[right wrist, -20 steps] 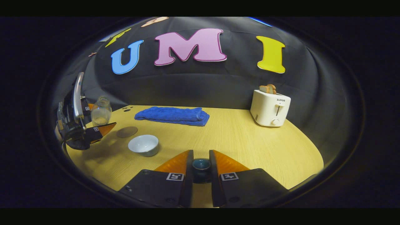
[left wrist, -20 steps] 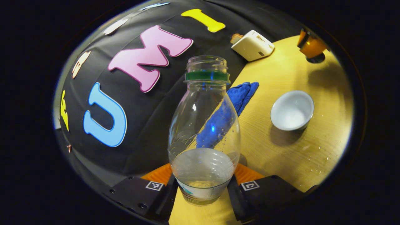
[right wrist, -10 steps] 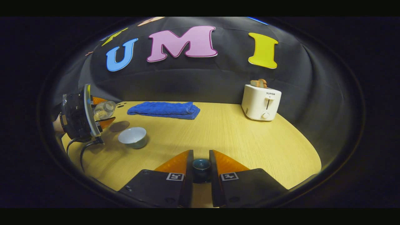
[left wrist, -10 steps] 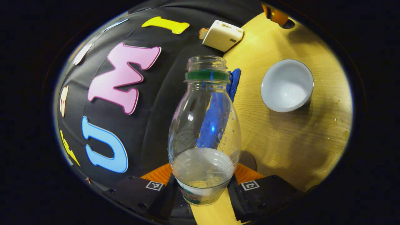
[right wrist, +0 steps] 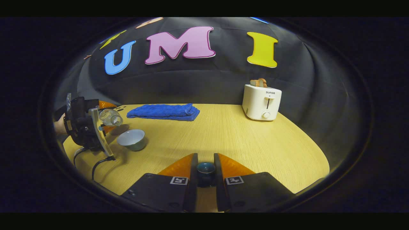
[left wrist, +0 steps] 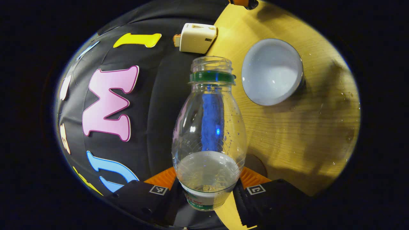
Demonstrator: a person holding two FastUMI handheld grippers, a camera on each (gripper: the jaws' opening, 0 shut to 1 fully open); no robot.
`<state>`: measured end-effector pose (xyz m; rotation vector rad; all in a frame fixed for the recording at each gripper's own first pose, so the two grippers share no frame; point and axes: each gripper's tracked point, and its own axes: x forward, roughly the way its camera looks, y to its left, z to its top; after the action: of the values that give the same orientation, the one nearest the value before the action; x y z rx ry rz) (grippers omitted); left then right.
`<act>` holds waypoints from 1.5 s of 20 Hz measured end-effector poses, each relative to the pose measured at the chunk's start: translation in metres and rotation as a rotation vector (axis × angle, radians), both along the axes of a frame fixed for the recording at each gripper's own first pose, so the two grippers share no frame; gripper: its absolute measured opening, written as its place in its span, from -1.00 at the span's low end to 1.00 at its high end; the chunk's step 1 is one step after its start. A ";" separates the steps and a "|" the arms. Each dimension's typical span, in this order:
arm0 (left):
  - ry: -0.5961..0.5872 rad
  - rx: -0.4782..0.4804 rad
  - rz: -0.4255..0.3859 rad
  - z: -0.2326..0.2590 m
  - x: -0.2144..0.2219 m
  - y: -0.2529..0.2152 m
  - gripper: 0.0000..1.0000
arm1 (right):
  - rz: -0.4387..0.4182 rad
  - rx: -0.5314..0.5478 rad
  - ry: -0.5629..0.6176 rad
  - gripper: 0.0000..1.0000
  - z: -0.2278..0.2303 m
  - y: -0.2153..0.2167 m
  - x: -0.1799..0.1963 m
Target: Open the teacup lid with one hand, grasp the water bottle and pour water into the teacup with the other hand; after pouring, place the water bottle on the coaster and then close the teacup lid.
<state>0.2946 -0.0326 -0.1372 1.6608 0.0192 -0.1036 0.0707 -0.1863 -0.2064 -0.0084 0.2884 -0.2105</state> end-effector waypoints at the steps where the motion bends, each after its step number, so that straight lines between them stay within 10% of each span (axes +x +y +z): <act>1: 0.003 0.010 -0.004 -0.001 -0.001 0.000 0.49 | -0.004 -0.005 0.002 -0.44 -0.002 -0.002 0.000; 30: 0.065 0.377 -0.080 -0.002 0.012 -0.008 0.49 | 0.082 -0.060 -0.002 -0.45 0.006 0.010 -0.007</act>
<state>0.3062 -0.0408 -0.1391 2.0345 0.0223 -0.2253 0.0633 -0.1761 -0.2003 -0.0792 0.2792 -0.1382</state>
